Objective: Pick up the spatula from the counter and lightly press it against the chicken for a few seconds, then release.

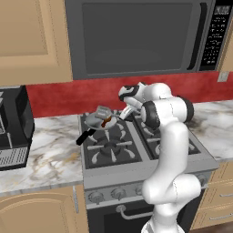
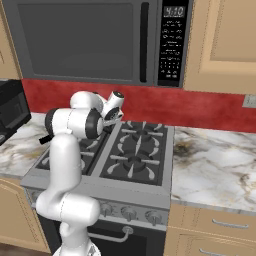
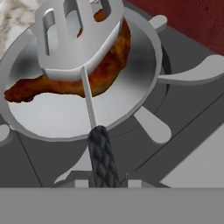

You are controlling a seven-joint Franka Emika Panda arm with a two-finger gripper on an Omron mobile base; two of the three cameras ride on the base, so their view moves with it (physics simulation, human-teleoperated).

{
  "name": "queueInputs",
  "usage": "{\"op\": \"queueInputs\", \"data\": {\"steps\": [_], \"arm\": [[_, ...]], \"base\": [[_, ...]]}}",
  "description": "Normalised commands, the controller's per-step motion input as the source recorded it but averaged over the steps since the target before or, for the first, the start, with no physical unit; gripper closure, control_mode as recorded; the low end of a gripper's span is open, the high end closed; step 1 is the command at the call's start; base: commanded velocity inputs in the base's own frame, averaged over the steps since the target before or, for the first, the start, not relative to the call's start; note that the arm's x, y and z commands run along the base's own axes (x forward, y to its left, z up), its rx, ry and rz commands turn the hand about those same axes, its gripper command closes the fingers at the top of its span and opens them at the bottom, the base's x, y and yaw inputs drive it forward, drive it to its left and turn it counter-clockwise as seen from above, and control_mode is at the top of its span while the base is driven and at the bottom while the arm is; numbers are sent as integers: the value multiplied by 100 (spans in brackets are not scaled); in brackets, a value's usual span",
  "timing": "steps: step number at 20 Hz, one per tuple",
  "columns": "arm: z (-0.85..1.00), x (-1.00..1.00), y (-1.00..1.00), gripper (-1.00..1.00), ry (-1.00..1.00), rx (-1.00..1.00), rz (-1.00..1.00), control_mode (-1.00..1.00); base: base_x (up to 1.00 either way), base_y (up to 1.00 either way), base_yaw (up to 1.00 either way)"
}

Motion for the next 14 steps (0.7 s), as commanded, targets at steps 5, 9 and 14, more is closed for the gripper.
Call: {"op": "queueInputs", "data": {"steps": [5, 9, 14], "arm": [[-15, 0, -10, 100, 0, -2, 0, -100], [-13, -9, -11, 100, -1, -3, 0, -100], [-16, -24, -10, 100, -2, -2, 0, -100]], "base": [[0, 0, 0], [0, 0, 0], [0, 0, 0]]}}
